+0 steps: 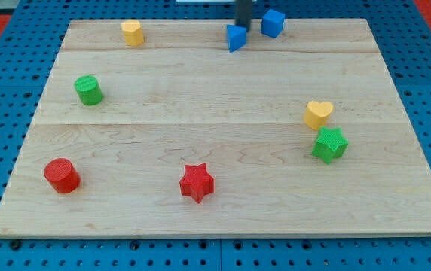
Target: Move the blue triangle towards the yellow heart
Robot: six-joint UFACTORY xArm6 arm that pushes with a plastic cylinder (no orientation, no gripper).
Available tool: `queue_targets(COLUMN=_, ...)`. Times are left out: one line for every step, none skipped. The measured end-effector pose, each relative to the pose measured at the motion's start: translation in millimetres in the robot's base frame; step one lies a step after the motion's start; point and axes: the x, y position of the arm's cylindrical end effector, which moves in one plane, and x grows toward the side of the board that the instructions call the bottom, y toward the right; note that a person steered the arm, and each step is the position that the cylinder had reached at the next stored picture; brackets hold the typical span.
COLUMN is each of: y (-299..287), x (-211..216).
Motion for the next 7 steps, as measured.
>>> queue_targets(y=11.5, x=42.6)
queue_targets(y=39.3, x=27.5)
queue_targets(y=27.3, x=12.5)
queue_targets(y=-25.6, x=-7.3)
queue_targets(y=-75.5, x=-14.3)
queue_targets(y=-81.4, x=14.9)
queue_targets(y=-73.9, x=37.8)
